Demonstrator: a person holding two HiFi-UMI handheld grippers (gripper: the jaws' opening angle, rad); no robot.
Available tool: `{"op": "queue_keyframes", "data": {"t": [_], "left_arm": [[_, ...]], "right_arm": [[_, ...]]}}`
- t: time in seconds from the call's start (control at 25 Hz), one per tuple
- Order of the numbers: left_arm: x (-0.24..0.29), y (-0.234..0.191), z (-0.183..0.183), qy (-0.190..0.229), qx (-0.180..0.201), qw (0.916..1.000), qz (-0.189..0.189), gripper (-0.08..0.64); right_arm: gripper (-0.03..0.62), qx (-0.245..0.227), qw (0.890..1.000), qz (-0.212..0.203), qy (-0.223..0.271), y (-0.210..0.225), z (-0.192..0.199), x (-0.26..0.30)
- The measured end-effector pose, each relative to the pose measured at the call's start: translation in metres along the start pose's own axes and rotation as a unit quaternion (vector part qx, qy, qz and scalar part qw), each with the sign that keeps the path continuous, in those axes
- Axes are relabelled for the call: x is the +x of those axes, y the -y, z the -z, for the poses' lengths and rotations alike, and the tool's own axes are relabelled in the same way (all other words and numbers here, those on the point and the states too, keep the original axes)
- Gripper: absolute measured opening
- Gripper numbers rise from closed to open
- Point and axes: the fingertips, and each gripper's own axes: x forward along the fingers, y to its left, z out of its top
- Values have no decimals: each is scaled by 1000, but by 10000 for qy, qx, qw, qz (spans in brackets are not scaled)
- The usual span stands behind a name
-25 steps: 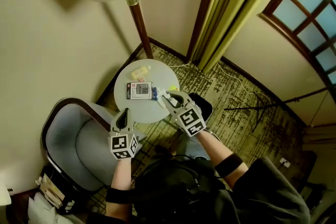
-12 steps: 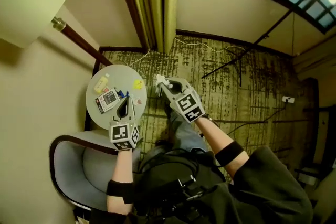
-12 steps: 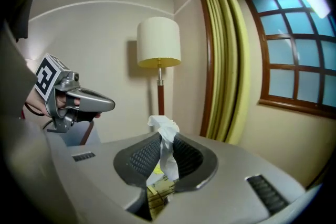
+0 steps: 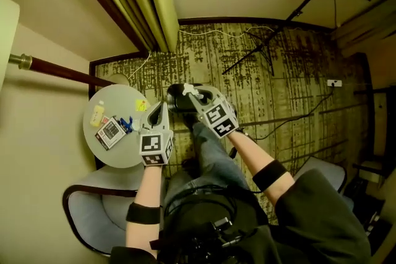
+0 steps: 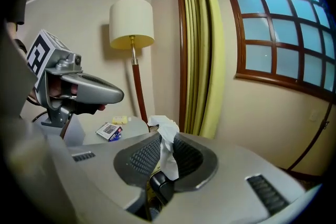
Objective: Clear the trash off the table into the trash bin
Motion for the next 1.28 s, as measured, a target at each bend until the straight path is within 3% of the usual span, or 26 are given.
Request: {"op": "queue_keyframes", "data": {"t": [0.2,0.36,0.72,0.92,1.08,1.16,1.28], "left_arm": [[77,-12,76,-488,-160,9985,192,0],[141,-27,156,-911,-251,9954,136,0],[242,-27,323,-1667,-626,9839,136,0],[277,-30,389,-1913,-648,9793,152,0],[294,-36,420,-1991,-691,9774,136,0],[301,-40,428,-1969,-747,9775,101,0],[306,-46,436,-1938,-841,9774,27,0]], "right_arm": [[75,195,9986,-28,-483,25,89,85],[75,448,9954,-34,-844,46,171,147],[75,755,9848,-136,-1556,50,349,249],[77,741,9808,-203,-1795,47,413,287],[86,584,9785,-246,-1963,45,446,312],[125,507,9762,-293,-2089,43,460,324],[261,414,9746,-283,-2183,42,470,333]]}}
